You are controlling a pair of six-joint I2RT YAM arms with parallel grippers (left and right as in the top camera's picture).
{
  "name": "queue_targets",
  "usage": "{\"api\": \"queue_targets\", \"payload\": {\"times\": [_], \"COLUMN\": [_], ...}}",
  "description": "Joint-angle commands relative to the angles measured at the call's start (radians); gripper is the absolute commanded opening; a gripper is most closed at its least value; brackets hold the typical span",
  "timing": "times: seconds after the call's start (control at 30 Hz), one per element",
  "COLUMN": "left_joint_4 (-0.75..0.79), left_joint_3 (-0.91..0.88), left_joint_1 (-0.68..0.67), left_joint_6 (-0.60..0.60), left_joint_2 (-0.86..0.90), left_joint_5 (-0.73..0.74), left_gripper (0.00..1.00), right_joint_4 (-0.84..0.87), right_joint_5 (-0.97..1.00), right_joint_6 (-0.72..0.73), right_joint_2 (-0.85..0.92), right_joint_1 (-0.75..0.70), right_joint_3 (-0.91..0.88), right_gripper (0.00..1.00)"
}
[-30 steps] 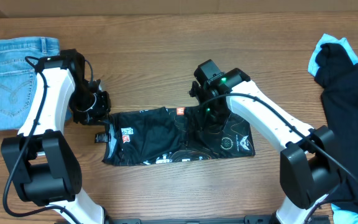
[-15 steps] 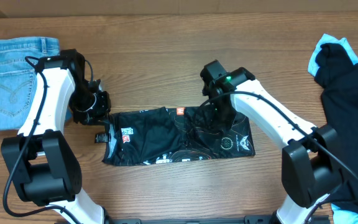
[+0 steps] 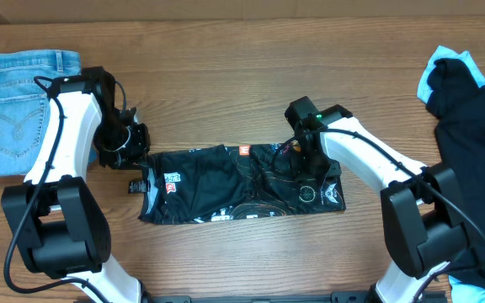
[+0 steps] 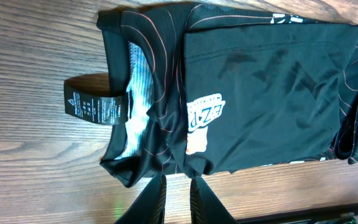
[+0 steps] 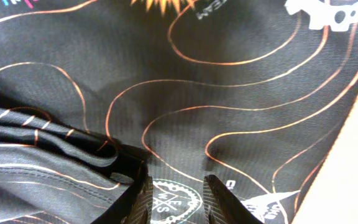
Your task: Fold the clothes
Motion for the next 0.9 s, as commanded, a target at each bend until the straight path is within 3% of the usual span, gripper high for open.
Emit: {"api": "queue_targets", "payload": {"times": [0.0, 0.4, 0.87], "left_joint_4": [-0.003, -0.007, -0.009], "left_joint_3": [0.021, 0.021, 0.021], "left_joint_1": [-0.001, -0.001, 0.000], "left_joint_6": [0.012, 0.012, 0.012], "left_joint_2": [-0.024, -0.024, -0.024], "left_joint_5": [0.011, 0.011, 0.008], "left_gripper": [0.18, 0.18, 0.18], "right_joint_4": [0.003, 0.007, 0.023], "right_joint_5": [-0.042, -0.263, -0.291], "right_joint_6": [-0.004, -0.114, -0.139], "right_joint_2": [-0.001, -0.001, -0.001], "right_joint_1": [0.003, 0.004, 0.004], "right_joint_3": [-0.006, -0.019, -0.019], "right_gripper": [0.31, 0.32, 0.32]}}
